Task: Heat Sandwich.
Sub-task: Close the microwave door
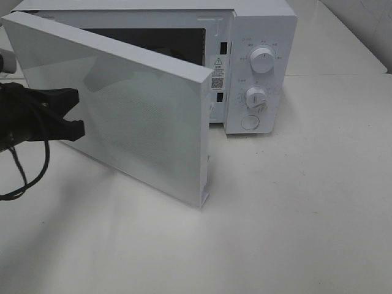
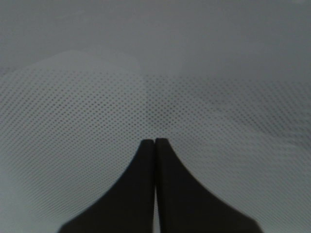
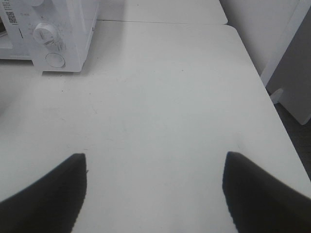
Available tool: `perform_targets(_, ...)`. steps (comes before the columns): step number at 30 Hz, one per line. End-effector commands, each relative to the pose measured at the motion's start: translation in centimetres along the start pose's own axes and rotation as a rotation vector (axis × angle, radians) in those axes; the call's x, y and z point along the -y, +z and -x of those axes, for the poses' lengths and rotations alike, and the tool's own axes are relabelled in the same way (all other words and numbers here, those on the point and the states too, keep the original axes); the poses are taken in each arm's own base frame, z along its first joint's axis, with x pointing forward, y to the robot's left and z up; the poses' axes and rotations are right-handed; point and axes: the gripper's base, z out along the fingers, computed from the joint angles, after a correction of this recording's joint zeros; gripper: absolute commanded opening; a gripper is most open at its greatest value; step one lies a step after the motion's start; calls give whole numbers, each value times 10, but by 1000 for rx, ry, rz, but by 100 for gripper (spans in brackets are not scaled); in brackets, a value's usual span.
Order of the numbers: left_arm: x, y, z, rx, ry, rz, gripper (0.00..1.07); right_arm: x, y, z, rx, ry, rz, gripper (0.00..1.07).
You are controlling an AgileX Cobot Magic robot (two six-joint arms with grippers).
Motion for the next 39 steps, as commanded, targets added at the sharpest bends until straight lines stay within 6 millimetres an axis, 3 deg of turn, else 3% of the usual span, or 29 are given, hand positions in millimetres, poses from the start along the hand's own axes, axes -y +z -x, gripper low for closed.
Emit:
perform_targets(1, 14, 14, 7, 35, -3, 14, 0, 0, -3, -2, 29, 7, -4, 75)
perform_targets(20, 68, 73, 22, 12, -43, 26, 0, 0, -3, -2, 29, 7, -4, 75)
perform_targets(29, 84, 98, 32, 8, -33, 44, 0, 0, -3, -2, 29, 7, -4, 75)
perform_targets(39, 89, 117, 43, 17, -51, 42, 0, 0, -3, -2, 29, 7, -4, 75)
